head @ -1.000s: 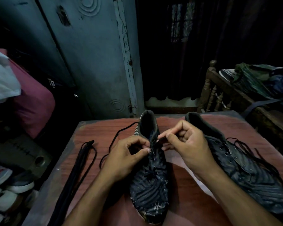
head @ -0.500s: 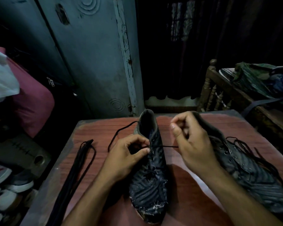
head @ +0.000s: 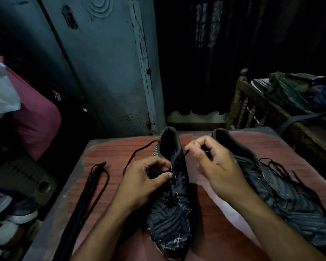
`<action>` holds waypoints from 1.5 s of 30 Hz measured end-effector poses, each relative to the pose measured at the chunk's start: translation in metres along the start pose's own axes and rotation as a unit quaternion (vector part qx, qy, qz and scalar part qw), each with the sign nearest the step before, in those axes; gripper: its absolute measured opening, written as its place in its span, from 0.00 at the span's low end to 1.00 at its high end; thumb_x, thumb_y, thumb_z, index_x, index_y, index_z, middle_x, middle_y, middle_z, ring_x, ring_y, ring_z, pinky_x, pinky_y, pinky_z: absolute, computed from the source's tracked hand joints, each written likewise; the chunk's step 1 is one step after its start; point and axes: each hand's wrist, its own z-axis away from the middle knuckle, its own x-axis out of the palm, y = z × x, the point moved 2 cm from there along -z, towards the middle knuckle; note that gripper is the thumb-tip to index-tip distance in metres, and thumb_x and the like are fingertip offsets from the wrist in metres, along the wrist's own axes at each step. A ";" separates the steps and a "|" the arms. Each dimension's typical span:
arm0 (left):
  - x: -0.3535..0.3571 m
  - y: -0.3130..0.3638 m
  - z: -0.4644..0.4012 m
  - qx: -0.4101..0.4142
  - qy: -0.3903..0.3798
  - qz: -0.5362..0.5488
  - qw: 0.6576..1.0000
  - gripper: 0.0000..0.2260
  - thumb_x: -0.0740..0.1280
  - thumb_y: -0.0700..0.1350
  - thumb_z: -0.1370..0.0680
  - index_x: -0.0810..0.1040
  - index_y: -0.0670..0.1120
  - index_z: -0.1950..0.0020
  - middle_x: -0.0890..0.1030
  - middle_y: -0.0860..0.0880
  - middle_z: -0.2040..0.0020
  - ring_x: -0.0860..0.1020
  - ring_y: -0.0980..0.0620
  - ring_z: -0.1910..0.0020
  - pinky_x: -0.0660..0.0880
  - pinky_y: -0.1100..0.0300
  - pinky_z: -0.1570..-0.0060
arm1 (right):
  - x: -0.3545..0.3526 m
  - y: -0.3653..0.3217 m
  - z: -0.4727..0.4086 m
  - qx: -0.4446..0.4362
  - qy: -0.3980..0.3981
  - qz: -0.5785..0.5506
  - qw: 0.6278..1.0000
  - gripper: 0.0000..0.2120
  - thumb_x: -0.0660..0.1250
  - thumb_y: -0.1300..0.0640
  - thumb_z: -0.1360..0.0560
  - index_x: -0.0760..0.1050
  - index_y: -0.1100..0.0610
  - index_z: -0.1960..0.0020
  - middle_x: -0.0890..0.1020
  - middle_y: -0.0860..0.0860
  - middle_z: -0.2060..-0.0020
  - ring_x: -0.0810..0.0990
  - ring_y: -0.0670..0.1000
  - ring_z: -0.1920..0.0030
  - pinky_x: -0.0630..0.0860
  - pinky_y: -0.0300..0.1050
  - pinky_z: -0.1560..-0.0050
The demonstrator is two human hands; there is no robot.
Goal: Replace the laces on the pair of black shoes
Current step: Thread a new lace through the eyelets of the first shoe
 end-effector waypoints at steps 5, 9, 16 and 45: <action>0.000 0.000 0.000 0.001 0.007 0.001 1.000 0.09 0.78 0.41 0.27 0.85 0.55 0.53 0.85 0.59 0.57 0.82 0.61 0.57 0.78 0.62 0.52 | 0.000 -0.006 -0.005 0.084 0.052 -0.302 0.948 0.11 0.57 0.55 0.16 0.68 0.61 0.53 0.79 0.55 0.64 0.81 0.58 0.61 0.81 0.51 0.51; 0.000 0.001 0.000 -0.001 0.007 0.001 1.000 0.09 0.78 0.41 0.27 0.85 0.55 0.53 0.85 0.60 0.57 0.82 0.63 0.58 0.77 0.65 0.54 | -0.007 -0.007 -0.005 0.093 0.125 -0.322 0.934 0.10 0.57 0.56 0.15 0.66 0.57 0.54 0.68 0.49 0.68 0.64 0.48 0.73 0.65 0.42 0.74; 0.000 0.001 0.000 0.017 -0.001 0.009 1.000 0.09 0.78 0.40 0.27 0.85 0.53 0.53 0.85 0.57 0.57 0.82 0.61 0.59 0.78 0.64 0.55 | -0.004 0.001 0.001 -0.037 -0.032 0.229 0.972 0.10 0.70 0.46 0.23 0.70 0.47 0.51 0.78 0.43 0.61 0.79 0.42 0.59 0.74 0.39 0.60; -0.008 0.003 0.000 0.002 -0.010 0.041 0.999 0.18 0.61 0.31 0.31 0.72 0.53 0.50 0.76 0.56 0.44 0.80 0.50 0.61 0.81 0.40 0.58 | -0.003 -0.004 -0.003 0.106 0.180 -0.274 0.939 0.11 0.56 0.54 0.14 0.69 0.55 0.53 0.77 0.51 0.66 0.77 0.52 0.67 0.74 0.48 0.64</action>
